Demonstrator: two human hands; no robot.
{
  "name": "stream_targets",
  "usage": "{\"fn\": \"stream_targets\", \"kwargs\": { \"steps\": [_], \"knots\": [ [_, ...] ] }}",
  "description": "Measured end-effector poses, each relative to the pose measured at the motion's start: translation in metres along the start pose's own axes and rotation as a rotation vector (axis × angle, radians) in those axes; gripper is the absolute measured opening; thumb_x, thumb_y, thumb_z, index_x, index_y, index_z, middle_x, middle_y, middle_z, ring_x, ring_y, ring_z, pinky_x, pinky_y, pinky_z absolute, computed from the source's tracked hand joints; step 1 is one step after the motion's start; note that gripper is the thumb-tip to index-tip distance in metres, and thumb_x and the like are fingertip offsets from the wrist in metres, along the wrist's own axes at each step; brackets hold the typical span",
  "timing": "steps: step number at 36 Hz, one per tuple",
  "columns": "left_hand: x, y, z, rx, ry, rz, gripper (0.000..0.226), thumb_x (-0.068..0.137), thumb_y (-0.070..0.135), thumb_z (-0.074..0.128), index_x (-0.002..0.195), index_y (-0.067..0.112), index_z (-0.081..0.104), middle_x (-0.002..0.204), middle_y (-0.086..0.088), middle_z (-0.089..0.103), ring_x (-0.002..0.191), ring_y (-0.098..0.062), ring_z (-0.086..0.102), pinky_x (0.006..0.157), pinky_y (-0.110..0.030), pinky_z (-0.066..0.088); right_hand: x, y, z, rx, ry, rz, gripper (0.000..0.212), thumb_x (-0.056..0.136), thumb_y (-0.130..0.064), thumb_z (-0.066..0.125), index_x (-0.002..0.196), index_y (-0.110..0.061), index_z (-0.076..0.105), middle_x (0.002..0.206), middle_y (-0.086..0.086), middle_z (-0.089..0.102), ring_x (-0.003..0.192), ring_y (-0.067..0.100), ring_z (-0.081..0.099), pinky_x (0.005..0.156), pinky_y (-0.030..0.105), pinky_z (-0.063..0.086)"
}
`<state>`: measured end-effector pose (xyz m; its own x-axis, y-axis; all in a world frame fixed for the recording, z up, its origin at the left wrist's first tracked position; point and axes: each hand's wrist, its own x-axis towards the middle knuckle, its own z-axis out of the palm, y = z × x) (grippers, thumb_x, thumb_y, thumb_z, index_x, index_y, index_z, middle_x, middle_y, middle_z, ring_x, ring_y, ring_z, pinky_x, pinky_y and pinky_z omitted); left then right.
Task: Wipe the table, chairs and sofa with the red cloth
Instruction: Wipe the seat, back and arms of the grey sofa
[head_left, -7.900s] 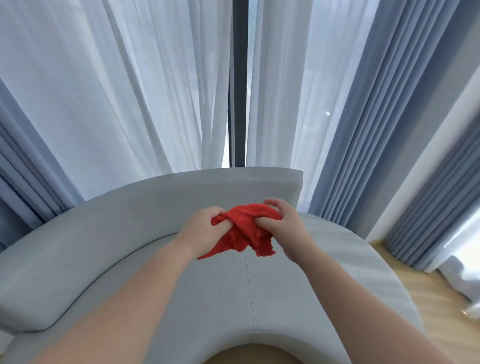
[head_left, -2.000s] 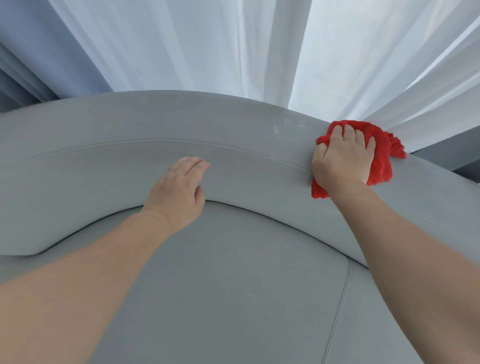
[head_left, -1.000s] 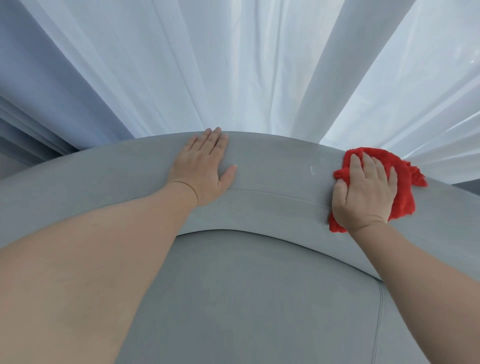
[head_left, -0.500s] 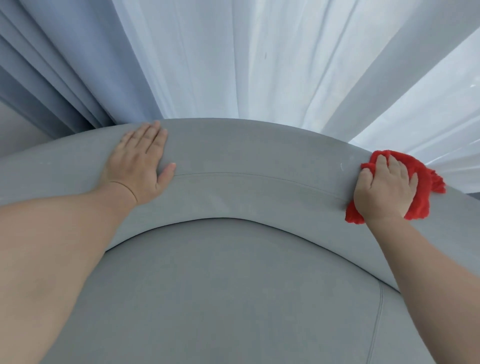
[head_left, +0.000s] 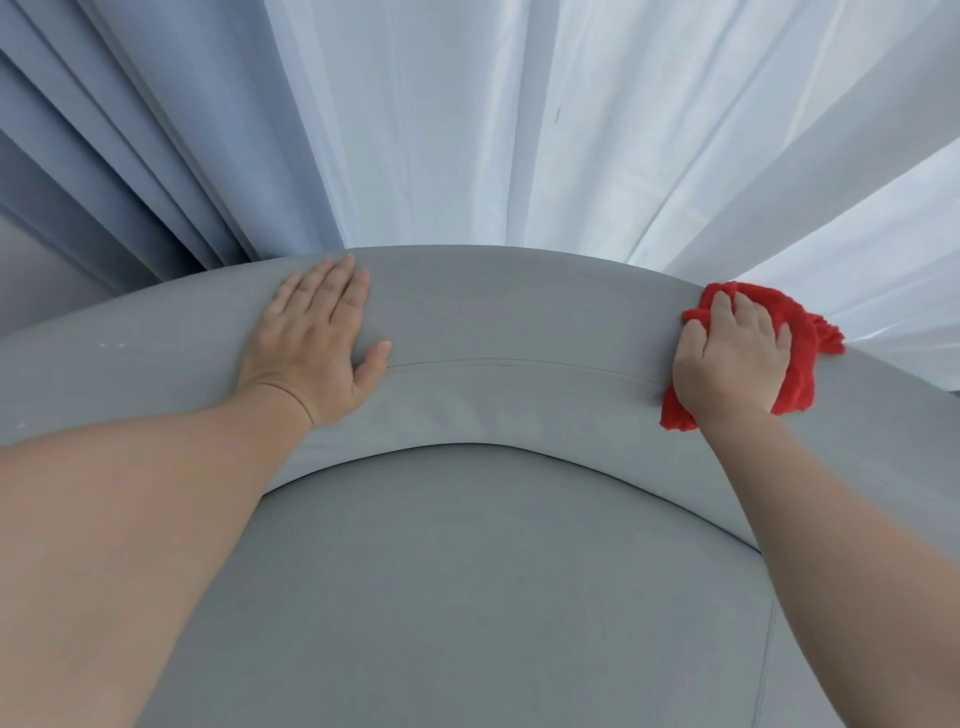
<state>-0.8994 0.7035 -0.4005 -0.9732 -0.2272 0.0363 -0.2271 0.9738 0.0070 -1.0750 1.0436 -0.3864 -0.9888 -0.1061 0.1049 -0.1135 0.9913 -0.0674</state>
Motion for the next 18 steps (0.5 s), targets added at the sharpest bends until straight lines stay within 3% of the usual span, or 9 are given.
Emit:
{"fn": "stream_targets", "kwargs": {
  "steps": [18],
  "knots": [
    [0.000, -0.001, -0.002, -0.007, -0.025, -0.008, 0.080, 0.085, 0.053, 0.019, 0.145, 0.002, 0.030, 0.152, -0.016, 0.030, 0.140, -0.029, 0.027, 0.116, -0.041, 0.009, -0.019, -0.124, 0.002, 0.002, -0.069, -0.261, 0.069, 0.087, -0.039, 0.019, 0.146, -0.007, 0.036, 0.152, 0.013, 0.034, 0.142, 0.030, 0.024, 0.119, 0.047, 0.005]
  ]
}}
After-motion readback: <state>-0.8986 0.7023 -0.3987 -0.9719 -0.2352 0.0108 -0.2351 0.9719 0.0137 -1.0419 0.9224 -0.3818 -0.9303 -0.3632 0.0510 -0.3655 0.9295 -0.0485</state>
